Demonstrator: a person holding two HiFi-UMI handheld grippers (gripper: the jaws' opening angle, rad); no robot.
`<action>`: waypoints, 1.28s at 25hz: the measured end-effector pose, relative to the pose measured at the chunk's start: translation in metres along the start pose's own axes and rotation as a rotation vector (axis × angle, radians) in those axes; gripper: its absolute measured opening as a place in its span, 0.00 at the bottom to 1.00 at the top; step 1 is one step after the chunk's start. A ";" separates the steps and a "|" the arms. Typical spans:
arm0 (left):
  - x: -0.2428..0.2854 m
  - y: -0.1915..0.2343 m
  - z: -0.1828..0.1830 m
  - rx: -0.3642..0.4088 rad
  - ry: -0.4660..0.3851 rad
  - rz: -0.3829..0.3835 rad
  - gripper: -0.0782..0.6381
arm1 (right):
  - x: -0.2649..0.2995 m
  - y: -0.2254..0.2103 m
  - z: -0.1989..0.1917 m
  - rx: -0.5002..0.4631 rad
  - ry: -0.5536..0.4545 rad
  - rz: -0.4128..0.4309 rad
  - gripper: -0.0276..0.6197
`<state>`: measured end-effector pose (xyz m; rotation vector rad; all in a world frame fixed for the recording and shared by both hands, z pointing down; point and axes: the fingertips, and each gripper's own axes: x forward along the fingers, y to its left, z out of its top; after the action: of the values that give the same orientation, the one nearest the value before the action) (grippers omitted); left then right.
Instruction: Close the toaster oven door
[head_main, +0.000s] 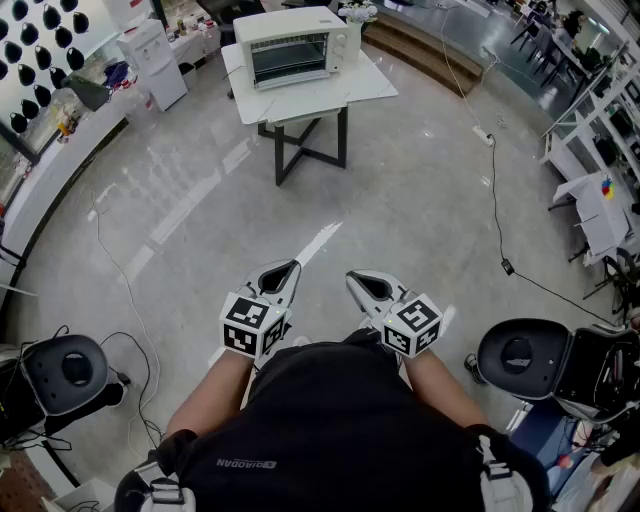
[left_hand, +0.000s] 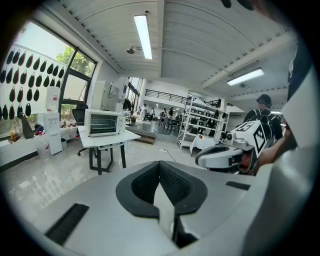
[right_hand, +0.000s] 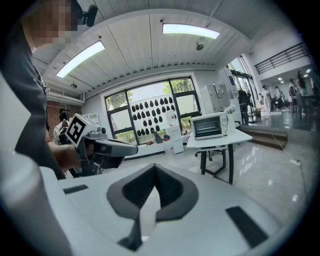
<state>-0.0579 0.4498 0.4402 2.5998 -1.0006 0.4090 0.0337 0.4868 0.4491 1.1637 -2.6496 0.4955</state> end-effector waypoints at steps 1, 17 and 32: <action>-0.001 0.000 0.000 0.000 0.001 -0.001 0.11 | 0.001 0.001 0.001 -0.002 -0.001 0.001 0.04; -0.008 0.007 -0.004 -0.063 -0.004 -0.021 0.11 | 0.008 0.018 0.007 -0.027 -0.017 0.048 0.04; -0.027 0.018 -0.020 -0.052 0.013 -0.002 0.11 | 0.018 0.029 0.008 -0.015 -0.025 0.011 0.04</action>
<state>-0.0925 0.4608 0.4513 2.5482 -0.9909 0.3939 0.0003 0.4899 0.4410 1.1595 -2.6770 0.4657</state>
